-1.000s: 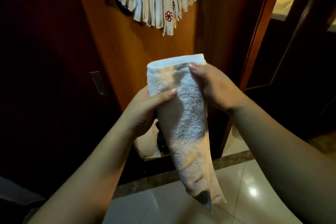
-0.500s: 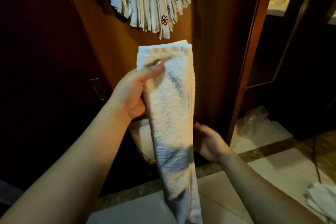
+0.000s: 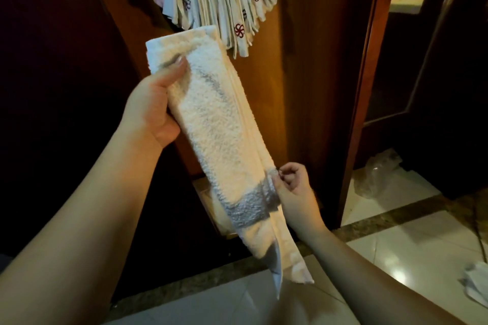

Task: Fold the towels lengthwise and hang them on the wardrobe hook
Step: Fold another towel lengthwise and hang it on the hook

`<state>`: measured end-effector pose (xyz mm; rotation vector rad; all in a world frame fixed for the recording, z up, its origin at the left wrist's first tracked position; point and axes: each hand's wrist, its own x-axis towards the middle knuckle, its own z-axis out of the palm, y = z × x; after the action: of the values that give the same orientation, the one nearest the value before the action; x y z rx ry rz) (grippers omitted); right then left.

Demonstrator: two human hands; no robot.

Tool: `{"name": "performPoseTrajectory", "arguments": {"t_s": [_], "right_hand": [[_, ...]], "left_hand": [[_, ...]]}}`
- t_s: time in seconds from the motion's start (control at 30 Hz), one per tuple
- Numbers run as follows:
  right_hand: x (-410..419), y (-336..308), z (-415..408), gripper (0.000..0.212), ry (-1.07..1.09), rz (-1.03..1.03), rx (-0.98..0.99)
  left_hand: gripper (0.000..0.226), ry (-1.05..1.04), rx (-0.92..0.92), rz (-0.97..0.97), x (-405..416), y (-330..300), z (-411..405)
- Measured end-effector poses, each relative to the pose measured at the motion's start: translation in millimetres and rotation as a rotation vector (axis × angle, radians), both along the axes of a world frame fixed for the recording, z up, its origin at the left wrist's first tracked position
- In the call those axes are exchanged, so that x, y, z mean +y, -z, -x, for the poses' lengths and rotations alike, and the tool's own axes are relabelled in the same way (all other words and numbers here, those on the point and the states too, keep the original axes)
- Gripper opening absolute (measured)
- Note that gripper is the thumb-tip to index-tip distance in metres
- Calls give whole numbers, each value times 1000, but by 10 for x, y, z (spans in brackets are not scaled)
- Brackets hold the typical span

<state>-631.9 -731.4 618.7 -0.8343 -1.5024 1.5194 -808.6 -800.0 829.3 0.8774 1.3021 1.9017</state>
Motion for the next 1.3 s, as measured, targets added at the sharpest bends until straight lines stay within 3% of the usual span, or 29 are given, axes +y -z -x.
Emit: {"name": "performPoseTrajectory", "arguments": {"t_s": [0.3,0.4,0.53,0.77,0.9,0.93,1.07,1.3], "right_hand": [[-71,-81,-85,25,-176,-222,-146],[-42,-93,-54,14,-164,-275,-212],[-104,-90,-49,19,-149,-210,-158],[-137,-63,7,9,-80,-168,-141],[-104,8,31,44,-191,-55,-159],[-97,13,30,45,-213,-58,-162],[-103,-13,7,14,-220,-130,-174],[-215,-62,-24,27,-185,-186,-167]], "left_hand": [[24,-7,-31,-11,66,-62,-174],[18,-1,-28,-6,79,-91,-246],[14,-26,10,-9,57,-134,-308],[18,-79,30,-6,15,-158,-315],[20,-88,-4,-11,-2,-140,-314],[20,-95,-11,-12,-6,-132,-312],[18,-131,3,-1,-26,-115,-281],[20,-163,96,50,-79,-120,-116]]}}
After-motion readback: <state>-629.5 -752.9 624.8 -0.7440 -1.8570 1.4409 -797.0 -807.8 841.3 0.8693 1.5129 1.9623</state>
